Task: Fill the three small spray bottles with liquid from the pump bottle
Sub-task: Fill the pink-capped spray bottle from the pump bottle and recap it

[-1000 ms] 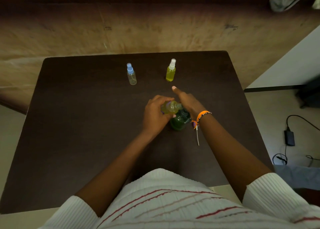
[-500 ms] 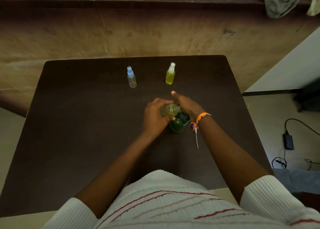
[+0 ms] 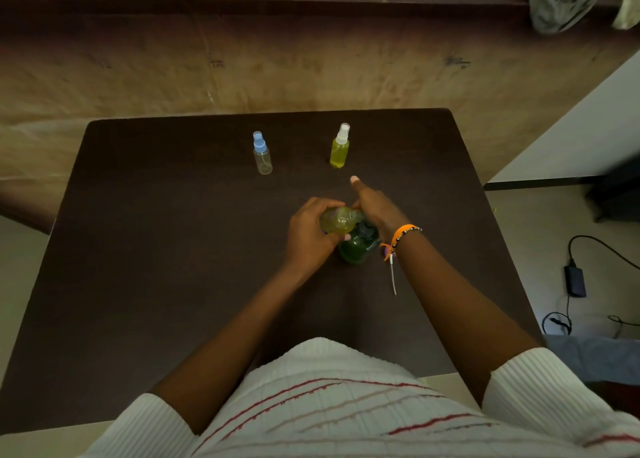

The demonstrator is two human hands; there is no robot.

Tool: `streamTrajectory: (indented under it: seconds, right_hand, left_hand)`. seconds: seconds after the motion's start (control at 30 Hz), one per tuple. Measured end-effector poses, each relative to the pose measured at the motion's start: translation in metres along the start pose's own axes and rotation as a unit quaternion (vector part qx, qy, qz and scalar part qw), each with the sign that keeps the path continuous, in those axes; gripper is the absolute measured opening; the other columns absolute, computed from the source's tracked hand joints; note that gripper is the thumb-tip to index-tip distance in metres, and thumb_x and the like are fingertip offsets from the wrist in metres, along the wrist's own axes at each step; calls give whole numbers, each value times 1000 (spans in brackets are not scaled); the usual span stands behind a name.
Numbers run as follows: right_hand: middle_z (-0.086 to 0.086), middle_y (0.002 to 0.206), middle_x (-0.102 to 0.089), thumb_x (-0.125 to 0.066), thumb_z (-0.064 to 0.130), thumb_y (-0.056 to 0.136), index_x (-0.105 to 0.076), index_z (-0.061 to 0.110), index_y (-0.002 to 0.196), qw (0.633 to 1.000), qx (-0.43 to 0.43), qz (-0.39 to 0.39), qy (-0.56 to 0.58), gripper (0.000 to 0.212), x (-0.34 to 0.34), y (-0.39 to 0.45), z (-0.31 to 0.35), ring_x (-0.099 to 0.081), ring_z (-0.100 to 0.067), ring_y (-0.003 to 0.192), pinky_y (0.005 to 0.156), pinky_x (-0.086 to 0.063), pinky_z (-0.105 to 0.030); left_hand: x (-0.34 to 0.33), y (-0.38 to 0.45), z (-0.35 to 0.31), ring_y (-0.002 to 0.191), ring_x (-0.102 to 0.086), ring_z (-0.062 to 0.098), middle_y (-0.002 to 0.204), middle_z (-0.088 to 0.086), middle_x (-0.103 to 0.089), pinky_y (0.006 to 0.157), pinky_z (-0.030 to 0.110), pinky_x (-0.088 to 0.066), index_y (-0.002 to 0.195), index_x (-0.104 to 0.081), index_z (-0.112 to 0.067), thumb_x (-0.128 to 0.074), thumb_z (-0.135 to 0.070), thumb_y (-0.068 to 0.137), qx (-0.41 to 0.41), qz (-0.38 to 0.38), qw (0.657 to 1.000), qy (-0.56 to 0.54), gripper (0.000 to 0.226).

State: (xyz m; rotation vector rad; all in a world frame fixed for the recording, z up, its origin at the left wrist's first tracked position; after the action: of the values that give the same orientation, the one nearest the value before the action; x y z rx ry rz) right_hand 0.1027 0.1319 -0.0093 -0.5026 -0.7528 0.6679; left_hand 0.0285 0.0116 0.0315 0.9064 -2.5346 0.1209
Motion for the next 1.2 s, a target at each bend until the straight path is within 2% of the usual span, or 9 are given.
streamTrajectory:
  seconds: [0.13, 0.23, 0.33, 0.43, 0.53, 0.73, 0.9, 1.03, 1.2]
  right_hand:
    - [-13, 111, -54, -24, 85, 58, -60, 2, 124, 1000, 11, 13, -7, 111, -1, 6, -3, -56, -35, 120, 102, -44, -46]
    - [-16, 122, -60, -23, 83, 61, -62, 0, 118, 1000, 6, 11, 0, 108, 0, 3, -2, -57, -34, 117, 103, -43, -48]
    - [-18, 126, -61, -26, 78, 73, -64, 2, 118, 1000, 14, -7, 0, 96, 2, -2, 0, -58, -32, 112, 103, -43, -48]
    - [-18, 133, -56, -33, 66, 90, -57, 2, 125, 998, 24, -53, -22, 77, 7, -2, 0, -53, -35, 120, 104, -40, -45]
    - [-20, 137, -51, -32, 57, 97, -52, 0, 129, 996, 25, -73, -54, 68, 11, 4, -3, -49, -37, 124, 105, -38, -43]
    - [-17, 126, -61, -24, 73, 86, -65, 3, 117, 997, 25, -24, -64, 87, 2, 10, -4, -56, -33, 114, 101, -42, -45]
    - [-13, 112, -65, -24, 70, 92, -70, 5, 101, 999, 24, 19, -26, 80, 2, 13, -6, -58, -25, 102, 86, -42, -37]
    - [-13, 108, -66, -24, 66, 94, -72, 4, 98, 999, 32, 7, -39, 78, 2, 16, -6, -59, -26, 101, 91, -44, -39]
    - [-21, 120, -63, -25, 66, 92, -65, 1, 113, 995, 38, -55, -73, 80, 5, 25, -10, -58, -35, 112, 101, -44, -46]
  left_hand:
    - [-3, -1, 1, 92, -58, 13, 99, 1, -60, 77, 18, -45, 101, -64, -12, -82, -7, 59, 8, 11, 1000, -4, 46]
    - [-6, -1, 2, 94, -57, 12, 101, 1, -60, 78, 21, -45, 101, -62, -12, -81, -7, 61, 18, 20, 1000, -2, 45]
    - [-10, -2, 4, 94, -56, 11, 101, -1, -58, 76, 14, -42, 102, -61, -11, -79, -6, 62, 29, 30, 999, -3, 44]
    - [-13, -2, 7, 94, -56, 11, 100, -2, -56, 75, 11, -40, 102, -60, -11, -79, -4, 62, 35, 35, 999, -5, 44]
    - [-12, -2, 9, 95, -56, 12, 101, -2, -57, 76, 11, -40, 101, -60, -11, -79, -4, 61, 40, 37, 998, -8, 45]
    - [-12, -3, 10, 93, -53, 7, 102, -4, -55, 73, 4, -38, 103, -59, -12, -78, -6, 64, 43, 46, 998, -7, 43]
    - [-12, -3, 9, 92, -53, 7, 101, -4, -55, 73, 5, -38, 102, -58, -11, -77, -5, 65, 46, 44, 998, -9, 43]
    - [-13, -3, 12, 94, -54, 9, 102, -4, -54, 75, 10, -40, 102, -57, -12, -77, -4, 65, 49, 42, 998, -12, 43]
    - [-13, -3, 15, 94, -55, 9, 103, -3, -55, 76, 10, -42, 103, -58, -12, -77, -4, 63, 56, 36, 998, -22, 45]
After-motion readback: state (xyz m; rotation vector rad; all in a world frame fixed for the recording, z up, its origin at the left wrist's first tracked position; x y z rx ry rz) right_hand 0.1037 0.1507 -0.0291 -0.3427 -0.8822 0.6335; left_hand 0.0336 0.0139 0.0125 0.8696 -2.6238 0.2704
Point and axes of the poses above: each hand's wrist, its own y-axis towards the middle knuckle, its own x-axis out of the back of the hand, z = x × y, the point moved 7 cm from there along y, towards the middle knuckle
